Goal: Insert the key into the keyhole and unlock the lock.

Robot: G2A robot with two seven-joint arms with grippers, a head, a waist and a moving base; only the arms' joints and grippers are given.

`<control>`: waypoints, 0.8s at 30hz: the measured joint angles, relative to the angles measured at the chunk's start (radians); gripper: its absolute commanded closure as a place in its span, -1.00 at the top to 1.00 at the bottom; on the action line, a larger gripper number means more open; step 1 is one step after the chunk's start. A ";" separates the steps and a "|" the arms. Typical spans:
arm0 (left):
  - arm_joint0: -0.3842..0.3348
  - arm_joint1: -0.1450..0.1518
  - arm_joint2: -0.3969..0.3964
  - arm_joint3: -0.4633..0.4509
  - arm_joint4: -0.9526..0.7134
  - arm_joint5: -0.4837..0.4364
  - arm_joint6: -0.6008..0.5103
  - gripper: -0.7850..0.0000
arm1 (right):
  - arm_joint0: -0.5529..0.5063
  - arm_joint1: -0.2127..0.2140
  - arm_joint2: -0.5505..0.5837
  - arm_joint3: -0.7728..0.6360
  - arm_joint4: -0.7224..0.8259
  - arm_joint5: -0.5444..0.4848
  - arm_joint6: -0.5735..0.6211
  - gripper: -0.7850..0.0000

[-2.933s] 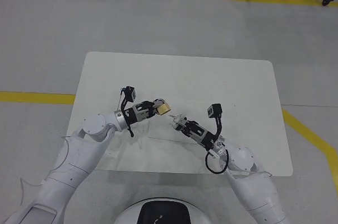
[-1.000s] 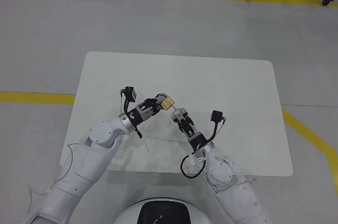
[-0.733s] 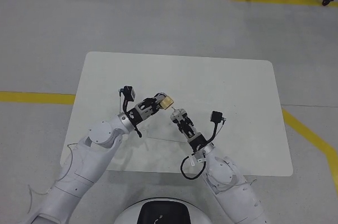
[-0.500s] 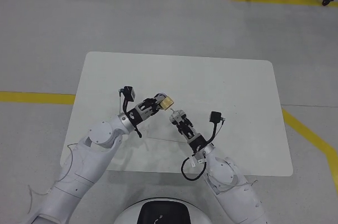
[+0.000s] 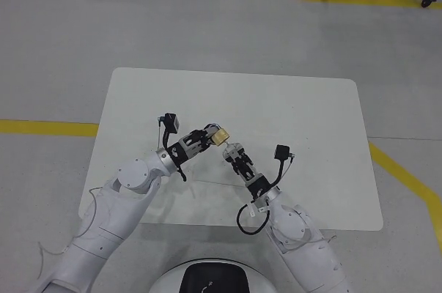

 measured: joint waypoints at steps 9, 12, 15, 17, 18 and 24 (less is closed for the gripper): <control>-0.002 -0.003 0.003 0.001 0.019 0.002 0.002 -1.00 | 0.001 -0.005 -0.002 0.003 -0.017 0.012 0.005 -1.00; -0.002 -0.003 0.003 -0.001 0.033 0.002 0.005 -1.00 | 0.001 -0.007 -0.002 0.003 -0.019 0.017 0.008 -1.00; -0.002 -0.003 0.004 -0.003 0.047 -0.001 0.001 -1.00 | 0.000 -0.008 0.000 0.003 -0.022 0.020 0.010 -1.00; -0.002 -0.002 0.006 -0.007 0.064 -0.003 -0.003 -1.00 | 0.000 -0.009 0.000 0.004 -0.024 0.021 0.012 -1.00; -0.002 -0.002 0.007 -0.009 0.071 -0.003 -0.004 -1.00 | 0.000 -0.009 0.000 0.004 -0.024 0.022 0.013 -1.00; -0.002 -0.003 0.013 -0.011 0.091 0.000 -0.011 -1.00 | 0.001 -0.012 0.001 0.006 -0.029 0.026 0.020 -1.00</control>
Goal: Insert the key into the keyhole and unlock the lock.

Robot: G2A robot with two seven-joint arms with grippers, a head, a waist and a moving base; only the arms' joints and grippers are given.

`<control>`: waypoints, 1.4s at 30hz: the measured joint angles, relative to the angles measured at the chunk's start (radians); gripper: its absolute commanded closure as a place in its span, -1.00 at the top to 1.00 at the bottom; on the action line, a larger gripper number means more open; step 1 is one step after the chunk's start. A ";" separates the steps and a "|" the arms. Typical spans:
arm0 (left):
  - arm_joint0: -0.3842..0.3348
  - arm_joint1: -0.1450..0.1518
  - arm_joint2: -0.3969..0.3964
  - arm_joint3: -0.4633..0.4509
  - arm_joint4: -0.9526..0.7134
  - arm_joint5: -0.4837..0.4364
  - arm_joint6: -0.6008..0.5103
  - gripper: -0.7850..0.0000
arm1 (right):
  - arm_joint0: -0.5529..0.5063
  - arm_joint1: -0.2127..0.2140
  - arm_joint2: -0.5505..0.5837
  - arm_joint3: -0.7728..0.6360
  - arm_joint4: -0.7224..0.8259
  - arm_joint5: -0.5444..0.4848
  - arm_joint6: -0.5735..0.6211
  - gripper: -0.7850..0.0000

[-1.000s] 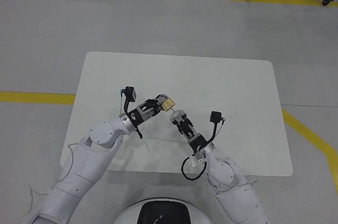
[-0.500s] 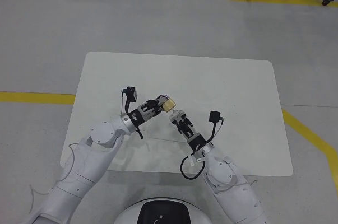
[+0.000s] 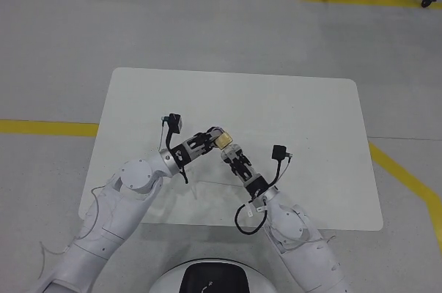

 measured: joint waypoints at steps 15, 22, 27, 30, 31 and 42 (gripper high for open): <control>0.016 0.008 -0.044 -0.023 -0.001 0.002 -0.012 -1.00 | -0.022 -0.002 0.023 -0.025 0.002 -0.020 0.011 -0.26; 0.025 0.010 -0.054 -0.040 0.018 0.005 -0.003 -1.00 | -0.039 -0.001 0.039 -0.042 0.005 -0.032 0.021 -1.00; 0.028 0.011 -0.054 -0.052 0.040 0.008 0.000 -1.00 | -0.041 -0.002 0.042 -0.041 0.003 -0.019 0.025 -1.00; 0.031 0.012 -0.053 -0.060 0.053 0.013 0.001 -1.00 | -0.035 -0.004 0.040 -0.037 0.003 -0.014 0.028 -1.00; 0.032 0.012 -0.054 -0.062 0.056 0.013 0.001 -1.00 | -0.034 -0.004 0.039 -0.036 0.003 -0.013 0.029 -1.00; 0.035 0.017 -0.076 -0.067 0.044 0.019 -0.024 -1.00 | -0.049 -0.005 0.062 -0.048 0.033 -0.037 0.029 1.00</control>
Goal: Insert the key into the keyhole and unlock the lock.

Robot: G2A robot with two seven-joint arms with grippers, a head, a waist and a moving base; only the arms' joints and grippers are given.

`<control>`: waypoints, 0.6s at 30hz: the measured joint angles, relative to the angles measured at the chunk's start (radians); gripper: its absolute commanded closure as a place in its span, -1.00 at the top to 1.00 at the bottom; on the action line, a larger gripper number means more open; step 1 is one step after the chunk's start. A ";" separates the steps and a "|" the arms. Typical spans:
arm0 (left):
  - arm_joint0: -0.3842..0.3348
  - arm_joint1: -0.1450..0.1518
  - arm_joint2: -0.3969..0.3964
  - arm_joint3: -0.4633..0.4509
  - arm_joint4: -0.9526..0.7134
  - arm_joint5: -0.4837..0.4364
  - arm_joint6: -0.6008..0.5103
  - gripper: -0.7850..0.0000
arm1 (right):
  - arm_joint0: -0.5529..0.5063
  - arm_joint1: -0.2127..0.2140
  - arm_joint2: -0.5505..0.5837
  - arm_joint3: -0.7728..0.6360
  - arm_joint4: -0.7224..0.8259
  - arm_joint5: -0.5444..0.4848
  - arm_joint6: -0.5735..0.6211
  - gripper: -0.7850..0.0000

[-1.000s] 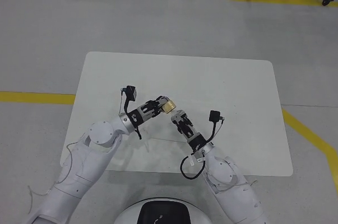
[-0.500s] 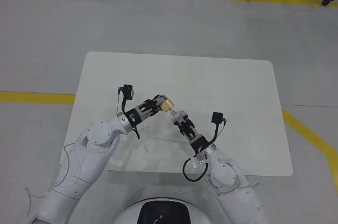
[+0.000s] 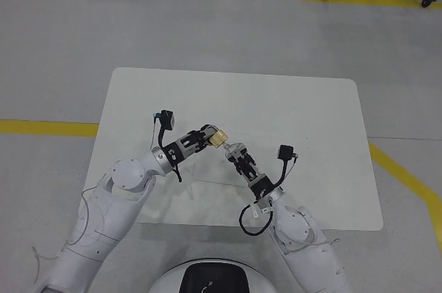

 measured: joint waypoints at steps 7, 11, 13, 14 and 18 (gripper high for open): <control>0.009 0.005 -0.021 -0.020 -0.013 0.022 -0.019 -1.00 | -0.006 0.001 0.007 -0.002 0.011 -0.005 0.004 1.00; 0.009 0.005 -0.021 -0.020 -0.013 0.021 -0.019 -1.00 | -0.006 0.001 0.007 -0.002 0.011 -0.005 0.003 1.00; 0.009 0.005 -0.021 -0.020 -0.013 0.021 -0.019 -1.00 | -0.006 0.001 0.007 -0.002 0.011 -0.005 0.003 1.00; 0.009 0.005 -0.021 -0.020 -0.013 0.021 -0.019 -1.00 | -0.006 0.001 0.007 -0.002 0.011 -0.005 0.003 1.00; 0.012 0.005 -0.028 -0.036 -0.002 0.002 0.007 -1.00 | -0.006 0.001 0.007 -0.002 0.011 -0.005 0.004 1.00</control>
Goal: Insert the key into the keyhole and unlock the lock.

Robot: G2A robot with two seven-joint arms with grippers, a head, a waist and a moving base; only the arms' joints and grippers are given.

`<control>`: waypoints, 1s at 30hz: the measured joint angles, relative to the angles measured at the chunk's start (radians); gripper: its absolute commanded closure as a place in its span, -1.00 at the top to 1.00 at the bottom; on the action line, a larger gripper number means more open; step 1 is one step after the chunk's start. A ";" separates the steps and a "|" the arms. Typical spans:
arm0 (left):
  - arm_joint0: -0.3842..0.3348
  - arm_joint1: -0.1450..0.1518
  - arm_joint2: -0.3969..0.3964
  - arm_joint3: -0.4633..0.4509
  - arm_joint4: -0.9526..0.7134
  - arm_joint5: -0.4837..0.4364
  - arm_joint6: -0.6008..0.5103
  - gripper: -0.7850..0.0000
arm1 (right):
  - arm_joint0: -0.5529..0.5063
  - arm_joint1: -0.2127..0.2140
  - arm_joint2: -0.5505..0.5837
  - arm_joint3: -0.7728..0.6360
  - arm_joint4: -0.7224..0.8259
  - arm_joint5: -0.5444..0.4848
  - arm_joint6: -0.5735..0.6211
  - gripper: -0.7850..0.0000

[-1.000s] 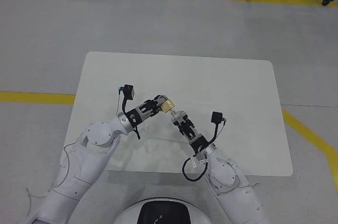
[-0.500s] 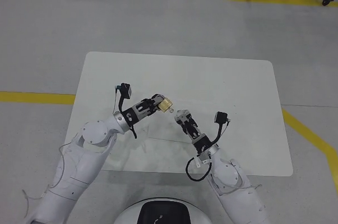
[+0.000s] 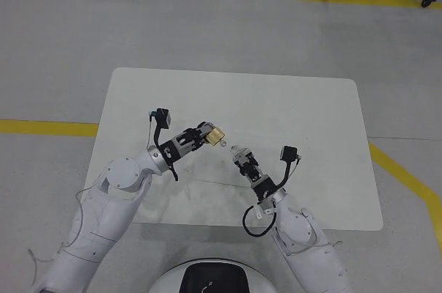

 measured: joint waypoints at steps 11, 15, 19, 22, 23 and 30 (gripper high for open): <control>-0.032 -0.001 0.002 0.047 -0.007 -0.138 -0.046 -1.00 | 0.020 0.000 0.046 0.005 0.497 0.002 0.237 -0.40; -0.052 -0.001 0.007 0.066 -0.004 -0.148 -0.085 -1.00 | 0.041 0.000 0.043 0.012 0.539 0.079 0.273 -0.49; -0.063 -0.001 0.011 0.076 0.000 -0.142 -0.097 -1.00 | 0.073 -0.006 0.020 0.029 0.530 0.104 0.264 -0.53; -0.065 0.000 0.012 0.078 -0.002 -0.140 -0.099 -1.00 | 0.085 -0.009 0.004 0.035 0.532 0.105 0.263 -0.61; -0.065 0.000 0.011 0.077 -0.002 -0.140 -0.100 -1.00 | 0.088 -0.010 0.002 0.037 0.533 0.105 0.263 -0.66; -0.061 0.003 0.007 0.070 0.002 -0.136 -0.111 -1.00 | 0.100 -0.015 -0.013 0.048 0.535 0.103 0.263 -0.83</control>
